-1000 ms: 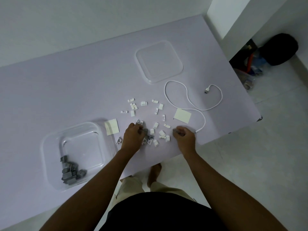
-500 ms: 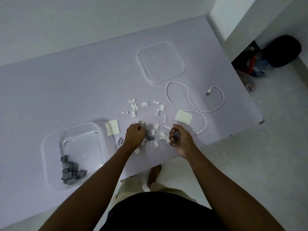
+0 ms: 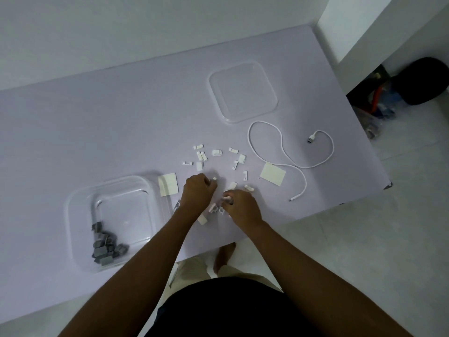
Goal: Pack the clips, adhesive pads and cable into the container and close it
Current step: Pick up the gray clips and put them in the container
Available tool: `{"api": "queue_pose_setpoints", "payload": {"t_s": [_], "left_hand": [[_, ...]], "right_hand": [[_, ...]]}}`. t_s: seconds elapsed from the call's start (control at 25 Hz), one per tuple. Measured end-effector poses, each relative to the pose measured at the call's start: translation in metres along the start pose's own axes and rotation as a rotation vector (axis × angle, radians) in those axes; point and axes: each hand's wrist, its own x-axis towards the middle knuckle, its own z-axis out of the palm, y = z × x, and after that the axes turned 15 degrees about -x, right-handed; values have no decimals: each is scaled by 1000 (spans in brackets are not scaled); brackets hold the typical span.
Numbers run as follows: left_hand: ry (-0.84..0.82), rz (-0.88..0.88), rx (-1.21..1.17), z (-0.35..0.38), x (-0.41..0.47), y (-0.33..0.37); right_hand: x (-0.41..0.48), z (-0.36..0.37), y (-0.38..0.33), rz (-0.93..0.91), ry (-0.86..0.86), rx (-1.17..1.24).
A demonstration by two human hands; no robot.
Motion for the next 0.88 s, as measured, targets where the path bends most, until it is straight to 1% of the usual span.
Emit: {"api": "queue_pose_setpoints", "payload": {"t_s": [0.12,0.24,0.36,0.44,0.52,0.64,0.76,0.8,0.88], "left_hand": [[74,3,-87,-25,-6,-1],[136,3,-115,-49,-15,-9],[177,-3,-138,-65,-27,-18],[201,1,-147,-73,-34,-24],[211,-4,-144,-86,-40,-34],[200,-38,-75,-114,-51,-57],[210,-50,8,-148,-64,-82],[187,-69,66,-162,-71,-94],[52,-114,261,-191,-84,-120]], "right_hand": [[4,9,-7,16,-22,-194],[4,11,-14,17,-10,-283],[5,9,-15,10,-42,-340],[7,7,-19,14,-44,-300],[7,3,-34,46,-6,-86],[5,-8,-85,84,25,364],[5,-12,-136,172,-132,783],[4,-10,-153,185,-190,871],[0,-1,-186,186,-289,903]]}}
